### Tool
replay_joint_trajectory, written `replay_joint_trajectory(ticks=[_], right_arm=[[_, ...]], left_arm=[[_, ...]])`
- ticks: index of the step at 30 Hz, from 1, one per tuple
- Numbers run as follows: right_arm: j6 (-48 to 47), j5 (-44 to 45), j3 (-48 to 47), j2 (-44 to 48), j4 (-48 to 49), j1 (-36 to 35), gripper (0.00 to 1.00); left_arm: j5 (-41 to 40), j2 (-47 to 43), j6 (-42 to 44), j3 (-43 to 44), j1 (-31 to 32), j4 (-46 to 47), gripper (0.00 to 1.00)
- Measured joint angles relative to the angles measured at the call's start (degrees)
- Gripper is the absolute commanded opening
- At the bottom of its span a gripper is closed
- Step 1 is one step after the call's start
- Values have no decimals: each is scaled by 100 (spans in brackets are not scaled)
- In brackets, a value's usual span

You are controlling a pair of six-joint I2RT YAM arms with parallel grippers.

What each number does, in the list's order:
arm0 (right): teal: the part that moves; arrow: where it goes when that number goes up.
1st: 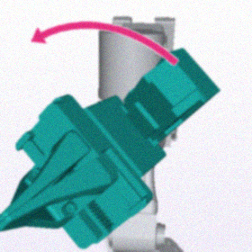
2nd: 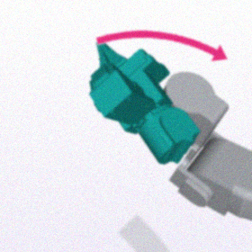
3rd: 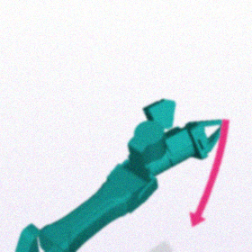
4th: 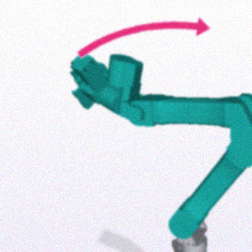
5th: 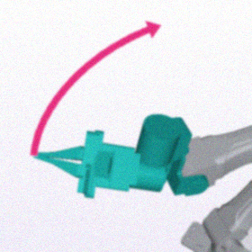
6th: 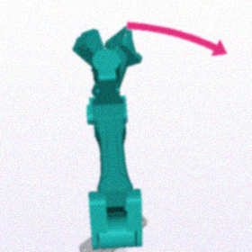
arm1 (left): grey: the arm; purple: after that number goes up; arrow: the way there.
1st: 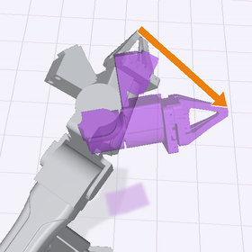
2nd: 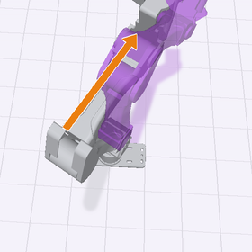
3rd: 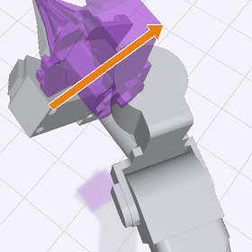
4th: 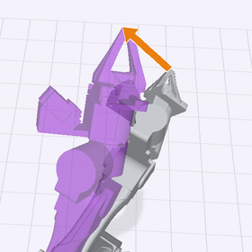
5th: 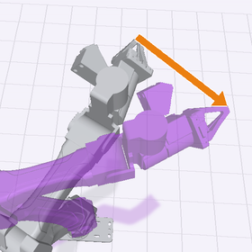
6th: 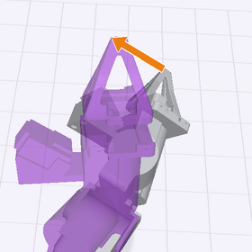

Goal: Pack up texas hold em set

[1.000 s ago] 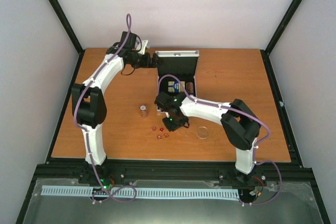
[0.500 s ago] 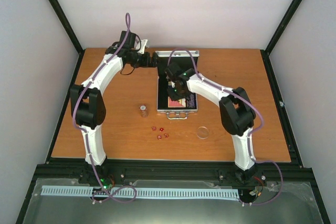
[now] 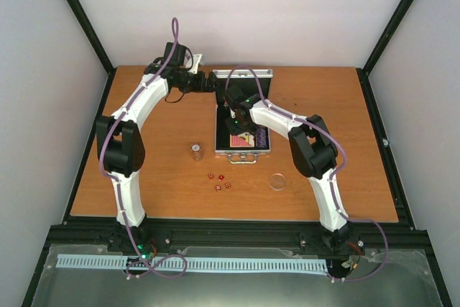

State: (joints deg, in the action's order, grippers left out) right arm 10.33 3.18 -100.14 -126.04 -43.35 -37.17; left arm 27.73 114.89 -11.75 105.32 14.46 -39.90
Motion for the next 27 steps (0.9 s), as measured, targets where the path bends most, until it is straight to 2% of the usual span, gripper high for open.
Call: replay_joint_trajectory(ticks=[10, 16, 19, 27], right_arm=[[63, -146, -208, -289, 168, 28, 5], [129, -293, -382, -387, 90, 57, 31], [155, -337, -457, -431, 96, 59, 39], [168, -365, -494, -404, 72, 55, 41]], left_arm=[[-7, 0, 2, 0, 0, -2, 100], [-7, 0, 2, -2, 0, -2, 100], [-7, 0, 2, -4, 0, -2, 100], [-7, 0, 2, -7, 0, -2, 100]])
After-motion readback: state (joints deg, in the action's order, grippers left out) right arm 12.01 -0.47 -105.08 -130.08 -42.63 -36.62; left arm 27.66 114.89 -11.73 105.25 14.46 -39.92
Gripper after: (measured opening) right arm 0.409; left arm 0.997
